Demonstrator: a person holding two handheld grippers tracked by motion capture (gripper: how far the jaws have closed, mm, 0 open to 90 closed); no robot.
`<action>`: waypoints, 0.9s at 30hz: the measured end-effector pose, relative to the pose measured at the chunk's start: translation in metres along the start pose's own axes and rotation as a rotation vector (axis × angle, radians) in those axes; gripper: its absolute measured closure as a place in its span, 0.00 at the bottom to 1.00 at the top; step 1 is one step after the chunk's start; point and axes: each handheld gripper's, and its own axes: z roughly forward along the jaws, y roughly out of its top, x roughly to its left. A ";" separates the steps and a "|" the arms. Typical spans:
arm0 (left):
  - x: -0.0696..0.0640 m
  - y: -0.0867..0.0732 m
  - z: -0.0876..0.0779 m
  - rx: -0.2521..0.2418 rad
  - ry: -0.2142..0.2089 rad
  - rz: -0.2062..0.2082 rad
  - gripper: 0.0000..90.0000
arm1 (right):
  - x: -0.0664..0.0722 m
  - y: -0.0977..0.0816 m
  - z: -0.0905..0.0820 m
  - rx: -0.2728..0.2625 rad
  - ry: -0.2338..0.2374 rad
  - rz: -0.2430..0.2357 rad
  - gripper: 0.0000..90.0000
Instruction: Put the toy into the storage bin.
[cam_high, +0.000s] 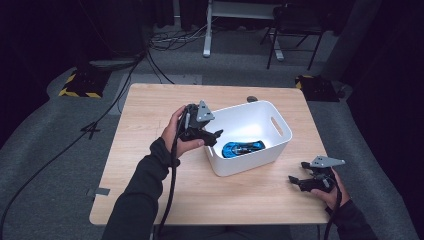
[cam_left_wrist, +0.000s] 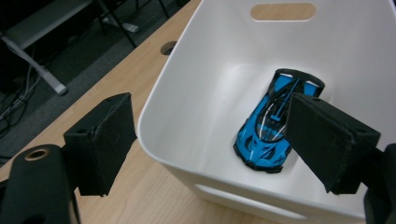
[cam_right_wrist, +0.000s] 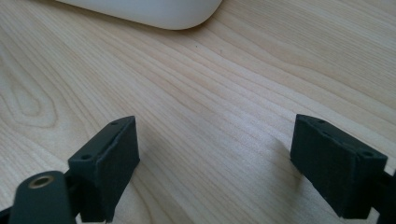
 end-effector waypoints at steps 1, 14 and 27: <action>0.001 -0.001 -0.002 0.002 0.007 -0.001 0.19 | 0.000 0.000 0.000 0.000 0.000 0.000 0.17; 0.012 -0.016 -0.018 -0.004 0.103 -0.026 0.18 | 0.000 0.000 0.000 0.000 0.000 -0.002 0.17; 0.023 -0.037 -0.030 0.033 0.176 -0.031 0.18 | 0.000 0.000 0.000 0.000 0.000 -0.001 0.17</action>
